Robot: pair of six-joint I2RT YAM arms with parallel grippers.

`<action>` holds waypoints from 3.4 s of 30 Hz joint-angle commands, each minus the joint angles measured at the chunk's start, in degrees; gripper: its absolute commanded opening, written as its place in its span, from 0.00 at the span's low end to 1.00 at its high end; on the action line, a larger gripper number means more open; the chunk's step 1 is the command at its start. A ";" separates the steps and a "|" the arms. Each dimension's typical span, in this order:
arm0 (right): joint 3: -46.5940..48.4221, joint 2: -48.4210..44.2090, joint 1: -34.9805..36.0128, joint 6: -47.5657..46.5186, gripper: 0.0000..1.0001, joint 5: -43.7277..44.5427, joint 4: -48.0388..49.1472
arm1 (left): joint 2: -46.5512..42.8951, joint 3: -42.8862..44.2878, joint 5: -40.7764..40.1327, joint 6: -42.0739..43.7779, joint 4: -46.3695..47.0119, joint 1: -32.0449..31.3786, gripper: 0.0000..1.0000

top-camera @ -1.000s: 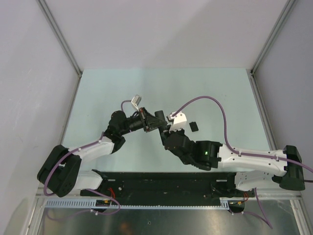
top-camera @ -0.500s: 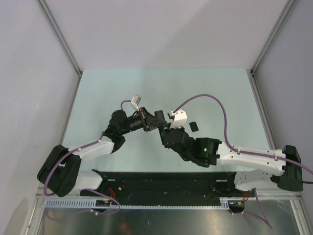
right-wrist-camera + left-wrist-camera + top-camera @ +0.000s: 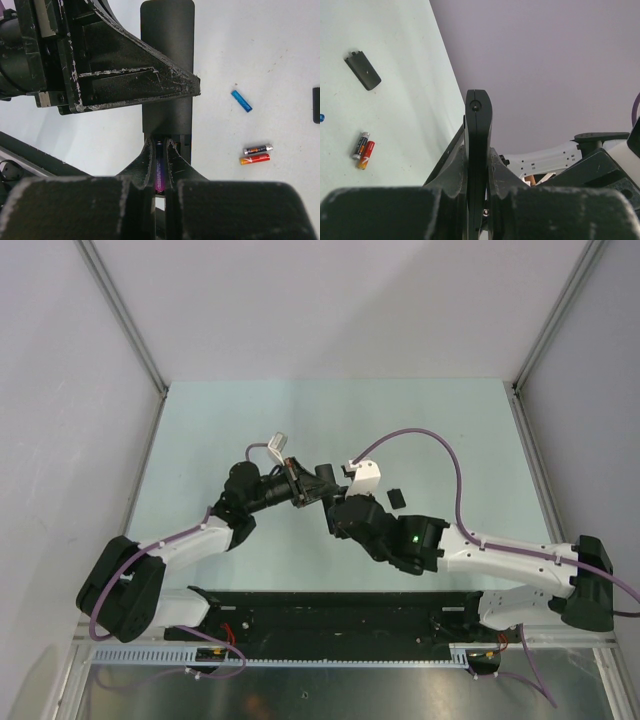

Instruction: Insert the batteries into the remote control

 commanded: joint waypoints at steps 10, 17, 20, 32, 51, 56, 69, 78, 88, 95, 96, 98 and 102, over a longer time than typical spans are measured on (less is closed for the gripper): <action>-0.09 4.41 0.57 3.11 0.00 -8.89 -3.48 | -3.09 6.66 -0.99 -4.05 9.50 0.09 0.00; -0.09 5.73 0.48 3.29 0.00 -10.74 -3.92 | -3.97 6.22 -1.52 -4.22 9.50 0.88 0.00; 0.00 6.34 0.39 3.46 0.00 -11.61 -4.10 | -4.15 6.40 -1.52 -4.31 9.50 1.05 0.00; 0.00 7.31 0.22 3.99 0.00 -13.81 -4.01 | -4.85 7.45 -1.61 -4.05 9.67 1.84 0.00; 0.88 6.70 -1.37 4.96 0.05 -14.26 -5.85 | -4.59 3.94 -2.22 -6.68 11.69 1.85 0.00; 2.20 7.05 -1.37 5.05 0.15 -13.46 -6.56 | -3.97 3.14 -2.75 -9.23 13.71 1.93 0.00; 5.97 6.09 -1.45 5.66 0.24 -8.81 -9.02 | -4.23 1.21 -3.45 -9.32 13.89 1.84 0.00; 7.91 5.91 -1.89 5.31 0.33 -7.22 -10.25 | -3.71 1.04 -3.28 -9.06 13.89 1.76 0.00; 9.84 5.47 -2.07 5.14 0.41 -5.99 -10.78 | -3.44 0.68 -3.28 -8.71 13.89 1.76 0.00; 11.25 4.59 -2.24 4.61 0.43 -4.15 -11.83 | -3.53 0.42 -3.19 -8.71 13.98 1.76 0.00; 11.60 4.33 -2.25 4.52 0.43 -3.88 -12.10 | -3.53 0.42 -3.19 -8.62 13.98 1.76 0.00; 12.13 3.98 -2.33 4.34 0.43 -3.36 -12.36 | -3.62 0.42 -3.28 -8.62 13.98 1.84 0.00; 13.10 3.45 -2.60 3.64 0.43 -2.74 -12.80 | -3.62 0.24 -3.19 -8.62 13.98 1.76 0.00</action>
